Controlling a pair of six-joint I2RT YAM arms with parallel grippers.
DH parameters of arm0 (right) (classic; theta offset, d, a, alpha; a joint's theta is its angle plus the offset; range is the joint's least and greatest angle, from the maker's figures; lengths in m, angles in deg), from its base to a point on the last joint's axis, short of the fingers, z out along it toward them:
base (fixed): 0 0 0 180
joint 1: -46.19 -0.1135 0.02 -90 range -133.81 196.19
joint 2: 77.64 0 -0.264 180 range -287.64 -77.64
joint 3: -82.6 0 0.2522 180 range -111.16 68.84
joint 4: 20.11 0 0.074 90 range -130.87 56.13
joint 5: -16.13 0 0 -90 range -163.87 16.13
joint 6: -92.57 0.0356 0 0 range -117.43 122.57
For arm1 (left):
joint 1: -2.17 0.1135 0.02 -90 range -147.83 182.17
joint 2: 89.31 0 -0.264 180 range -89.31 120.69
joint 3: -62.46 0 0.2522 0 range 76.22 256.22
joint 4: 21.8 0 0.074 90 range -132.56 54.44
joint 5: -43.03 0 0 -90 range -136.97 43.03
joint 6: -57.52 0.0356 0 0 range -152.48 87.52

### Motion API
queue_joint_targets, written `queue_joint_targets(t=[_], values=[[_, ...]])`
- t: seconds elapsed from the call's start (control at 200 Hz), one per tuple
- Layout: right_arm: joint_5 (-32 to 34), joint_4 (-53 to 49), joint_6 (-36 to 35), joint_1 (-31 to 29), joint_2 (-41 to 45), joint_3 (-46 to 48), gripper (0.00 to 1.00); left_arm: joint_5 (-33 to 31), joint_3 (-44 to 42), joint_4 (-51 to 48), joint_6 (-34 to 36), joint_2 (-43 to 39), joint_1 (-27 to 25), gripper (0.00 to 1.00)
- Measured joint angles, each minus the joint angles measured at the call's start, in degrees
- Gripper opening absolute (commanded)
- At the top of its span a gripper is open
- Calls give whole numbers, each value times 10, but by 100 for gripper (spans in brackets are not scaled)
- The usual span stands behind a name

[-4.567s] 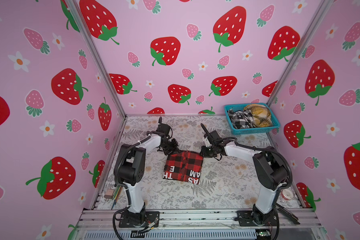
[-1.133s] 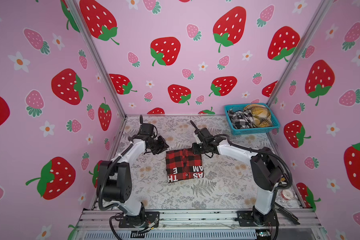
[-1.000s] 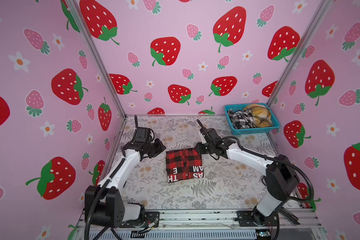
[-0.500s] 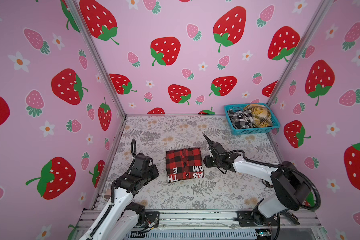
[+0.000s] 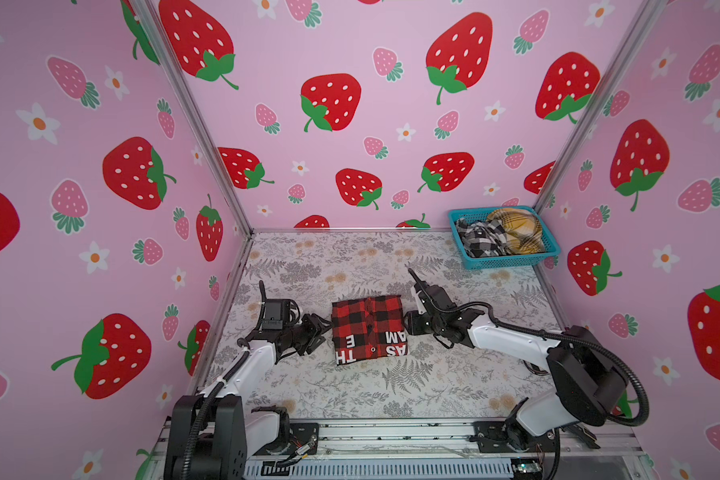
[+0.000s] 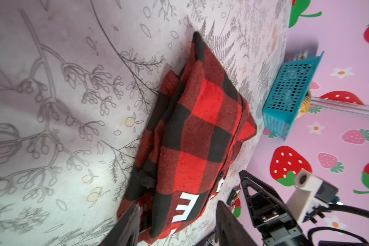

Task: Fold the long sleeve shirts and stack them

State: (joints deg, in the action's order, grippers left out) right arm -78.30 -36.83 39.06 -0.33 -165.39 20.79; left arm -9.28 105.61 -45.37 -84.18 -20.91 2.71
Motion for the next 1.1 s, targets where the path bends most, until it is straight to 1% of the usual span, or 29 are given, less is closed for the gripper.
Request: queue_joint_targets(t=[0.035,0.09,0.205,0.425,0.53,0.765,0.991,1.101], values=[[-7,3,0,0,0,0,44,7,-7,15,-6,7,5,68],[-16,5,0,-2,-2,-3,44,17,-23,38,-19,17,11,73],[-29,6,0,-4,-7,-13,44,26,-48,58,-36,33,15,75],[-49,21,3,-17,-20,-39,45,35,-58,96,-45,53,16,76],[-52,24,6,-26,-41,-51,44,36,-64,112,-48,71,16,76],[-50,19,17,-27,-89,-54,44,66,-64,180,-64,115,16,74],[-51,21,29,-19,-105,-54,44,74,-38,199,-70,159,16,73],[-54,29,30,-16,-113,-54,44,78,-25,217,-73,183,8,72]])
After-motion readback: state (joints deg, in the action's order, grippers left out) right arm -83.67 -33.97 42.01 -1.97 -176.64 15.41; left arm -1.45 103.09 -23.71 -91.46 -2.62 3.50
